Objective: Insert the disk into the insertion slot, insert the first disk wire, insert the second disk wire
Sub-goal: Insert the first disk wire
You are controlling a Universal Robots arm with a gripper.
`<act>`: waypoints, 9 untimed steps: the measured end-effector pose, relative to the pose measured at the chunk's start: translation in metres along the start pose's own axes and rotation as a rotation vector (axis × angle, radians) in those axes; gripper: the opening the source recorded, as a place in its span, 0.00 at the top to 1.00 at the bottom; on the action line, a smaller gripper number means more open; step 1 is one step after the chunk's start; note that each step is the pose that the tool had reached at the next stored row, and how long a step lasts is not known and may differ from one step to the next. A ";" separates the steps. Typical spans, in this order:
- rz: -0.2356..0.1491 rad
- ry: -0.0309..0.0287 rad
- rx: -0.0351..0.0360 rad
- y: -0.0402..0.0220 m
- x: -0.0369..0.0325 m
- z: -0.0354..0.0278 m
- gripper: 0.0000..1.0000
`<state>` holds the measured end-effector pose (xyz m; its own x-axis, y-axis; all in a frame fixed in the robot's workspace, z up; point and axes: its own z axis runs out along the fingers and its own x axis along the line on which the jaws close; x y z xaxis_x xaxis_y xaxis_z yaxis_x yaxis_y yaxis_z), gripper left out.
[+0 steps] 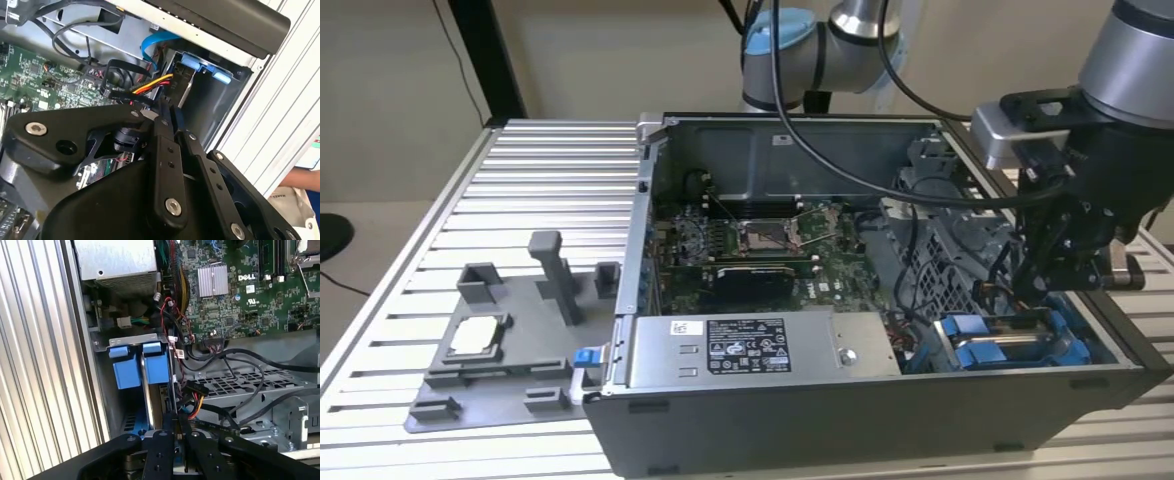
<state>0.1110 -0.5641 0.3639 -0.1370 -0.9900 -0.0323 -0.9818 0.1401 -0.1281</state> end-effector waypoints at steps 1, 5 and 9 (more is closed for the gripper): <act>0.000 -0.0010 0.0051 0.0007 0.0001 0.0004 1.00; 0.000 -0.0031 0.0193 0.0052 0.0012 0.0017 1.00; 0.000 -0.0061 0.0303 0.0083 0.0030 0.0029 1.00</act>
<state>0.1028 -0.5658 0.3599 -0.1358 -0.9900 -0.0383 -0.9774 0.1402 -0.1580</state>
